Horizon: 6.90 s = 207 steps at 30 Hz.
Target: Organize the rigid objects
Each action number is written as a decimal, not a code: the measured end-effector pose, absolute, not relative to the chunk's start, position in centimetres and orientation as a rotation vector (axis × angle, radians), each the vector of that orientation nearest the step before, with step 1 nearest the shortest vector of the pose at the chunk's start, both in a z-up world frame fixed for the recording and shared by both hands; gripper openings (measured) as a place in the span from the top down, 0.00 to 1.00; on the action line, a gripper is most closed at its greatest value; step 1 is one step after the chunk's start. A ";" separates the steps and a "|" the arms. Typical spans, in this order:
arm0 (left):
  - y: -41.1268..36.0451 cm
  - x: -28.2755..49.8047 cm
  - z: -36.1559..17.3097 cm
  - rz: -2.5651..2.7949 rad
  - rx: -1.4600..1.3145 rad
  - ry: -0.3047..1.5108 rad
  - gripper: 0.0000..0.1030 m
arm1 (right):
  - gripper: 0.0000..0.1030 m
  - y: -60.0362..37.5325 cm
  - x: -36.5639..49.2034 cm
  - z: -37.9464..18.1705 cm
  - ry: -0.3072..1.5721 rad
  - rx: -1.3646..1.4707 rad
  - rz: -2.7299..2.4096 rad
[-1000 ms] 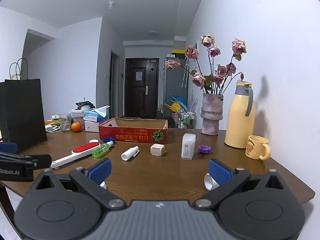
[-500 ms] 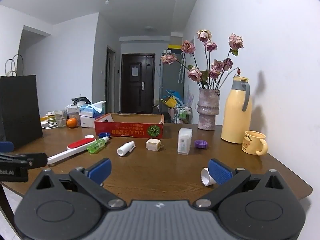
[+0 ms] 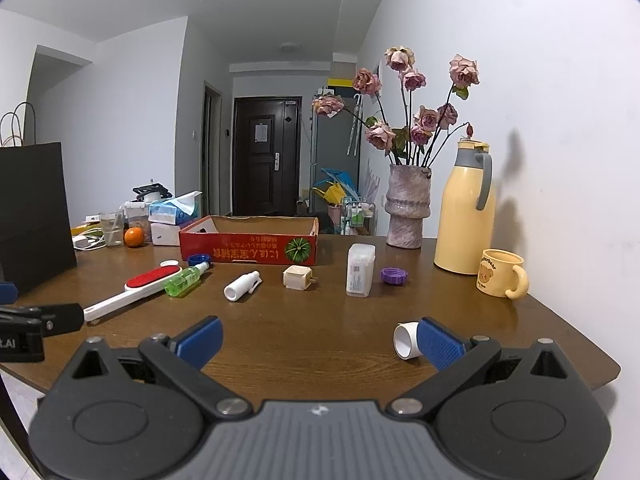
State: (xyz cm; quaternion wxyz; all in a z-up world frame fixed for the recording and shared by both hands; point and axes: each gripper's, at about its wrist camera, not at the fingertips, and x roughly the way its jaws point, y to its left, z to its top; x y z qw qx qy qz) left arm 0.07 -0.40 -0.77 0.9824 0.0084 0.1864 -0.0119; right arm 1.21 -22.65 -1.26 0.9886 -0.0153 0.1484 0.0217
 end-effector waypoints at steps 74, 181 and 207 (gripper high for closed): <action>0.0 1.0 -1.4 -0.020 0.016 0.401 0.00 | 0.00 -22.1 1.5 -1.3 0.304 -0.041 0.049; -4.3 18.0 -9.7 -0.052 0.028 0.685 0.60 | 0.77 -32.5 21.1 -10.9 0.562 0.020 -0.002; -1.3 19.4 -6.8 -0.043 -0.015 0.607 0.60 | 0.77 -28.9 21.4 -7.7 0.492 -0.024 0.032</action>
